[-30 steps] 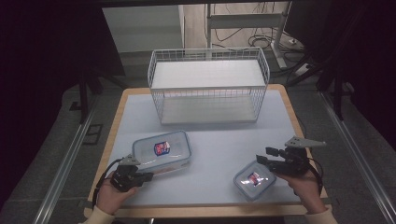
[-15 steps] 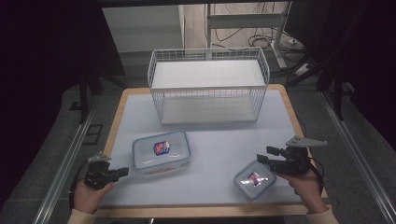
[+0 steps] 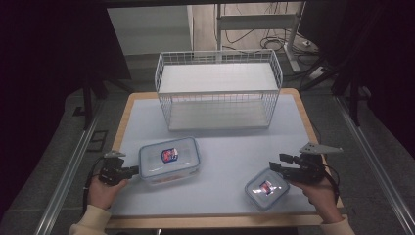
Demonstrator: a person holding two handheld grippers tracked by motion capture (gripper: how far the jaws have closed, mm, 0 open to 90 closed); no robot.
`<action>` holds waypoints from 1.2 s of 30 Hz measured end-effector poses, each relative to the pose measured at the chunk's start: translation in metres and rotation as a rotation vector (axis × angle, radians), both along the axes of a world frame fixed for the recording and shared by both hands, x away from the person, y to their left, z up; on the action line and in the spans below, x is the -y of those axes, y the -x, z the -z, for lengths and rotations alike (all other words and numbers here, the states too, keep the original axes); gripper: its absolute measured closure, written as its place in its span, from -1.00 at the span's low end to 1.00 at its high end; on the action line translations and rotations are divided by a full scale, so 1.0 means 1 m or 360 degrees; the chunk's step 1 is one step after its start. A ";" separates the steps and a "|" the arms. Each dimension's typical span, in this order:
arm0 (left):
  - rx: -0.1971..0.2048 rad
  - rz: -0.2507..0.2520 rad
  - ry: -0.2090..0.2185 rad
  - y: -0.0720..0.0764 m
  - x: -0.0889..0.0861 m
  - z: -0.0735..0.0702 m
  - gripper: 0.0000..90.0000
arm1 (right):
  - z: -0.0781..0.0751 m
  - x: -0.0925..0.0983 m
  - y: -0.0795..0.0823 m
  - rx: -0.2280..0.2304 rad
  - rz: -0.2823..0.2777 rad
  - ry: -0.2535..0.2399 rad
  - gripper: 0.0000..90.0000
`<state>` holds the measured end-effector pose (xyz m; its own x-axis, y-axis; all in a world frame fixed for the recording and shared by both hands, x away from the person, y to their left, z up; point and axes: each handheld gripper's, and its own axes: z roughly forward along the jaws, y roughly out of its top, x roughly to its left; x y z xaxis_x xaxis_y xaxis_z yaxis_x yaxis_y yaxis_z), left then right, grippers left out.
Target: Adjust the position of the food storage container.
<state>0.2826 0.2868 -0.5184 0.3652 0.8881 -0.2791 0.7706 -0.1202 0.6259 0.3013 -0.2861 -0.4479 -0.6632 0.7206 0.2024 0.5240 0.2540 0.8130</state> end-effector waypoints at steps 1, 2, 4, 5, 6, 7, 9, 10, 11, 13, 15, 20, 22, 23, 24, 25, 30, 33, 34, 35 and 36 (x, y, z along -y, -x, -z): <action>-0.0005 -0.0001 0.0023 -0.004 0.000 -0.001 0.99 | 0.000 -0.001 0.000 -0.0002 0.0001 0.0003 -0.11; -0.0005 -0.0001 0.0023 -0.004 0.000 -0.001 0.99 | 0.000 -0.001 0.000 0.0000 -0.0002 0.0006 -0.11; 0.0010 -0.0014 0.0002 -0.008 0.003 0.000 0.99 | 0.000 -0.001 0.000 -0.0003 -0.0003 0.0008 -0.11; 0.0010 -0.0009 0.0006 -0.010 0.004 -0.001 0.99 | 0.000 -0.001 0.000 -0.0003 -0.0003 0.0008 -0.11; 0.0010 0.0008 0.0021 -0.015 0.010 0.000 0.99 | 0.000 -0.001 -0.001 -0.0007 -0.0004 0.0012 -0.11; 0.0010 0.0008 0.0021 -0.015 0.010 0.000 0.99 | 0.000 -0.001 -0.001 -0.0007 -0.0005 0.0010 -0.11; 0.0014 0.0029 0.0023 -0.019 0.017 -0.001 0.99 | 0.000 -0.001 -0.001 -0.0009 -0.0002 0.0010 -0.11; 0.0008 0.0047 0.0026 -0.022 0.020 -0.001 0.99 | 0.000 -0.001 -0.001 -0.0009 -0.0002 0.0010 -0.11; 0.0010 0.0061 0.0030 -0.025 0.024 -0.001 0.99 | 0.001 -0.001 -0.001 -0.0012 -0.0002 0.0010 -0.11; 0.0010 0.0077 0.0019 -0.030 0.031 -0.002 0.99 | 0.001 -0.001 -0.001 -0.0015 -0.0001 0.0012 -0.11; 0.0008 0.0102 0.0015 -0.035 0.039 -0.003 0.99 | 0.001 -0.001 -0.001 -0.0015 -0.0001 0.0011 -0.11; 0.0007 0.0161 0.0020 -0.047 0.061 -0.004 0.99 | 0.000 0.000 -0.001 -0.0011 0.0000 0.0008 -0.11; 0.0004 0.0176 0.0037 -0.051 0.069 -0.004 0.99 | -0.001 0.001 -0.001 -0.0012 0.0000 0.0007 -0.11; 0.0008 0.0179 0.0038 -0.054 0.074 -0.004 0.99 | -0.001 0.001 -0.001 -0.0012 0.0000 0.0006 -0.11; 0.0014 0.0182 0.0038 -0.055 0.078 -0.004 0.99 | -0.001 0.001 -0.001 -0.0011 0.0000 0.0006 -0.11; 0.0016 0.0196 0.0033 -0.057 0.084 -0.004 0.99 | -0.001 0.001 -0.001 -0.0014 -0.0002 0.0007 -0.11; 0.0004 0.0236 0.0045 -0.060 0.094 -0.005 0.99 | -0.001 0.001 -0.001 -0.0015 0.0000 0.0008 -0.11; -0.0002 0.0242 0.0068 -0.063 0.098 -0.004 0.99 | 0.000 0.001 -0.002 -0.0021 0.0004 0.0010 -0.11; -0.0001 0.0243 0.0064 -0.063 0.099 -0.005 0.99 | 0.000 0.001 -0.002 -0.0023 0.0003 0.0014 -0.11; -0.0001 0.0245 0.0062 -0.064 0.101 -0.005 0.99 | 0.000 0.000 -0.002 -0.0024 0.0003 0.0010 -0.11; -0.0003 0.0251 0.0069 -0.066 0.103 -0.005 0.99 | 0.001 0.000 -0.002 -0.0026 0.0001 0.0012 -0.11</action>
